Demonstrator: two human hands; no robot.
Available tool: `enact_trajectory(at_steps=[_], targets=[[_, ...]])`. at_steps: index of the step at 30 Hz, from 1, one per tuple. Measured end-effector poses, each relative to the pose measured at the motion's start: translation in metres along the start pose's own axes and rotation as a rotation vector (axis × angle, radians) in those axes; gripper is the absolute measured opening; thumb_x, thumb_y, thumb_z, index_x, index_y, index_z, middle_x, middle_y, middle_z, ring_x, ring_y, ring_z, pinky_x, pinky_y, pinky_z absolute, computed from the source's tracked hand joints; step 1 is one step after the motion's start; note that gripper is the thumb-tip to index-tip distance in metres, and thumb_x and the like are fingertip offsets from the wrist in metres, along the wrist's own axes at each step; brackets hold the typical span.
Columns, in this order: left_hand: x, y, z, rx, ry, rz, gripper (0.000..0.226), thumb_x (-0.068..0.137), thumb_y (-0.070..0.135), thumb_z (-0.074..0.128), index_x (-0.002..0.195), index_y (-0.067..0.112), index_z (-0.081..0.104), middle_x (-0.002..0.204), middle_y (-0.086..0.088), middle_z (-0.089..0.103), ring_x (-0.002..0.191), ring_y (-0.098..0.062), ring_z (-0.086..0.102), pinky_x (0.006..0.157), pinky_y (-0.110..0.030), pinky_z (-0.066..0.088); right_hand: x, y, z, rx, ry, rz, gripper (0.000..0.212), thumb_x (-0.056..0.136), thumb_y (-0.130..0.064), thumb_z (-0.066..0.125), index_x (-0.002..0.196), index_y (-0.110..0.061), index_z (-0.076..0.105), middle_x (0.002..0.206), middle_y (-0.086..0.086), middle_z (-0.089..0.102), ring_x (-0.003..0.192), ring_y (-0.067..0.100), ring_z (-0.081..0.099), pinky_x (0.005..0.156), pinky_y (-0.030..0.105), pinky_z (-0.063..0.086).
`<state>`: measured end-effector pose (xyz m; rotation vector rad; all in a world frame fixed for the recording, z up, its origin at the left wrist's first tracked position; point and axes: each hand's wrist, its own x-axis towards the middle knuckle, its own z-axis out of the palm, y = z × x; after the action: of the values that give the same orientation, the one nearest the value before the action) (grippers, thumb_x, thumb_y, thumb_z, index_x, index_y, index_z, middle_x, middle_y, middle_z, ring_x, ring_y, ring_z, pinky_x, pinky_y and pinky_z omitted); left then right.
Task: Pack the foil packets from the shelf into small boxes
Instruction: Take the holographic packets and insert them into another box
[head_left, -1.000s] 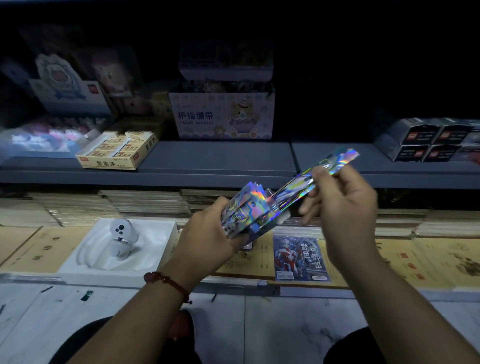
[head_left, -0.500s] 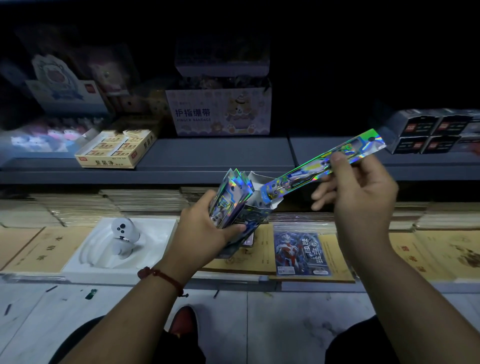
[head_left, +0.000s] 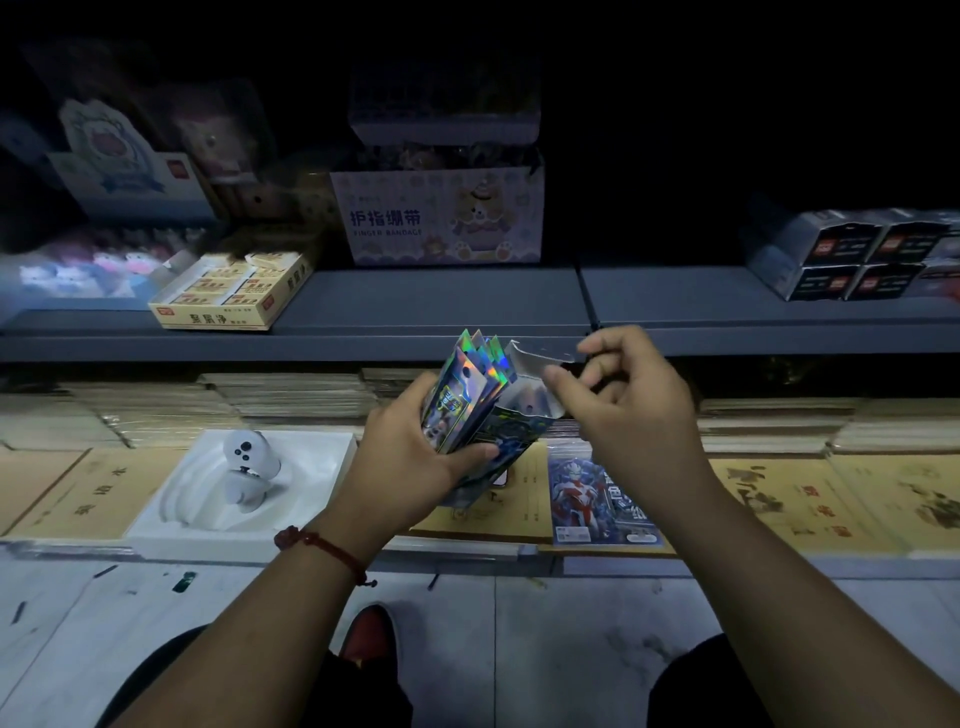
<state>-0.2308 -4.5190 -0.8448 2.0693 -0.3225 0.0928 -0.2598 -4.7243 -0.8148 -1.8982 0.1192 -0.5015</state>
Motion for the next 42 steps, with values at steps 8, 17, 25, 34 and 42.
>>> enact_trajectory(at_steps=[8, 17, 25, 34, 42], targets=[[-0.001, 0.000, -0.003, -0.018, -0.011, 0.009, 0.056, 0.071, 0.028, 0.092, 0.118, 0.028, 0.062, 0.105, 0.020, 0.075, 0.096, 0.001, 0.071, 0.081, -0.020, 0.057, -0.006, -0.008, 0.004, 0.006, -0.270, 0.196, 0.019, 0.095, -0.030, 0.072, 0.102, -0.016, 0.061, 0.096, 0.021, 0.068, 0.061, 0.022, 0.073, 0.048, 0.043, 0.060], [-0.003, 0.003, -0.005, 0.001, -0.054, -0.009, 0.036, 0.084, 0.005, 0.079, 0.090, 0.035, 0.058, 0.072, 0.036, 0.067, 0.065, 0.012, 0.065, 0.055, -0.006, 0.046, -0.004, -0.006, -0.001, -0.028, -0.217, 0.157, 0.014, 0.102, -0.008, 0.056, 0.102, -0.014, 0.069, 0.077, 0.022, 0.071, 0.053, 0.022, 0.072, 0.049, 0.030, 0.059], [0.000, 0.002, -0.008, -0.156, 0.042, -0.051, 0.011, 0.095, 0.010, 0.068, 0.106, 0.007, 0.068, 0.092, 0.006, 0.078, 0.070, -0.017, 0.074, 0.070, -0.032, 0.062, 0.001, -0.003, -0.014, -0.131, -0.085, 0.110, 0.014, 0.098, -0.007, 0.055, 0.089, -0.012, 0.065, 0.054, 0.012, 0.066, 0.043, 0.020, 0.066, 0.043, 0.022, 0.050], [-0.003, 0.010, -0.007, -0.135, -0.048, -0.051, 0.048, 0.074, 0.034, 0.087, 0.115, 0.027, 0.063, 0.085, 0.030, 0.070, 0.085, 0.007, 0.068, 0.069, -0.012, 0.054, -0.003, -0.009, -0.010, -0.114, -0.146, 0.096, 0.011, 0.096, -0.008, 0.058, 0.089, -0.002, 0.064, 0.055, 0.017, 0.066, 0.045, 0.022, 0.067, 0.045, 0.026, 0.053], [-0.006, 0.015, 0.001, -0.148, -0.109, -0.025, 0.040, 0.073, 0.025, 0.091, 0.101, 0.034, 0.064, 0.096, 0.017, 0.076, 0.089, 0.005, 0.071, 0.068, -0.008, 0.051, -0.008, -0.015, -0.004, -0.050, -0.217, 0.083, 0.013, 0.095, -0.003, 0.057, 0.083, 0.001, 0.061, 0.058, 0.027, 0.063, 0.043, 0.028, 0.066, 0.042, 0.032, 0.054]])
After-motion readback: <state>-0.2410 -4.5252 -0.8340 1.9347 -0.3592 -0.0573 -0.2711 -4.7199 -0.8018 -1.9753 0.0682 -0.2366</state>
